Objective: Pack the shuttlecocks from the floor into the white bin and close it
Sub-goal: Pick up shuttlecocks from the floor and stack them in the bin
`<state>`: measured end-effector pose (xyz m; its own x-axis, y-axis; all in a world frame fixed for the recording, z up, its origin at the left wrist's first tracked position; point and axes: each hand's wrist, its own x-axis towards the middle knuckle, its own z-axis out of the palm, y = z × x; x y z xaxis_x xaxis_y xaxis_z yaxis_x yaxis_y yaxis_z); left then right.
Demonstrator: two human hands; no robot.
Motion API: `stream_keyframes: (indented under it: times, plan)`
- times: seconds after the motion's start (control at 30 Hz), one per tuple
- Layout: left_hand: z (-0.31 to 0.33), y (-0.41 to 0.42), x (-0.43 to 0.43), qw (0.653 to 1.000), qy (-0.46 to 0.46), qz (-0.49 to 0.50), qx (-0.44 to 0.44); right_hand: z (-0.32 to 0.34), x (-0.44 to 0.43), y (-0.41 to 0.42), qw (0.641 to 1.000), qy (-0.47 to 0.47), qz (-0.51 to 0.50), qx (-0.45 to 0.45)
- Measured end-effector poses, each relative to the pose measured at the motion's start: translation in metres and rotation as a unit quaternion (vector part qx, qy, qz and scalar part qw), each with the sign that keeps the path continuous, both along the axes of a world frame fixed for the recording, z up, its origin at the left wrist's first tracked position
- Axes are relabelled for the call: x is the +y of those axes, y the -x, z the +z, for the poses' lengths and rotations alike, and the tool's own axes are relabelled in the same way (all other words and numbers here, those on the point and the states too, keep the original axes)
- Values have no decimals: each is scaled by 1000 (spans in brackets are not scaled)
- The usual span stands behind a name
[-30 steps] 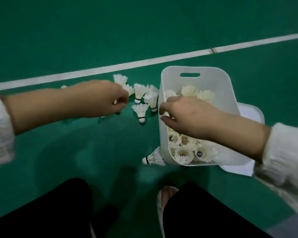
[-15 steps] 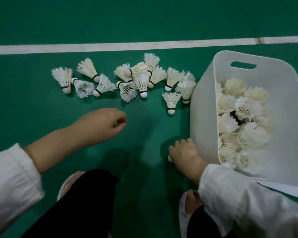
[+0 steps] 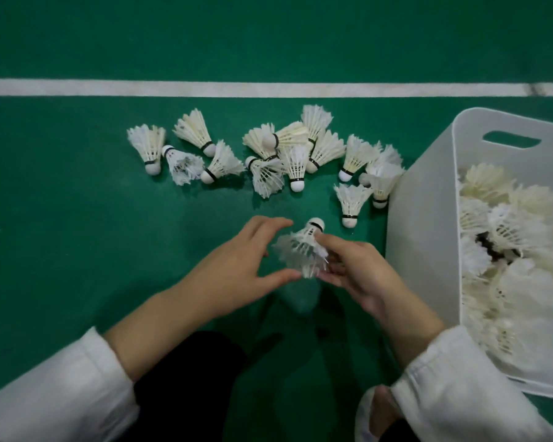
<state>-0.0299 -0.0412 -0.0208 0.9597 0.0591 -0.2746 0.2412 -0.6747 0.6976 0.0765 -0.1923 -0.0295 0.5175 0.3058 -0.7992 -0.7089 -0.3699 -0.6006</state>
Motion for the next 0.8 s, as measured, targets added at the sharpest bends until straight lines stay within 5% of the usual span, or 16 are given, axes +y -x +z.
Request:
stream_keyframes:
  times: [0.13,0.2,0.27,0.37,0.43,0.5,0.67,0.8]
  plan:
    - [-3,-4,-1,998,-24,40,-44,6,17,17,996,-69,-2,61]
    - [-5,-10,6,992,-61,99,-57,5,24,22,999,-26,4,-23]
    - [-6,-15,15,986,-50,158,-23,6,25,28,980,19,16,-197]
    - [-11,-22,27,968,83,225,68,13,18,33,869,21,208,-448]
    - [-14,-27,29,955,164,226,98,8,17,34,777,44,364,-511]
    - [-14,-32,30,964,165,183,95,2,19,30,753,66,389,-527]
    - [-25,-57,45,996,-78,37,-18,-2,20,4,790,159,304,-508]
    - [-40,-84,58,883,-433,-180,7,2,24,-13,809,193,286,-477]
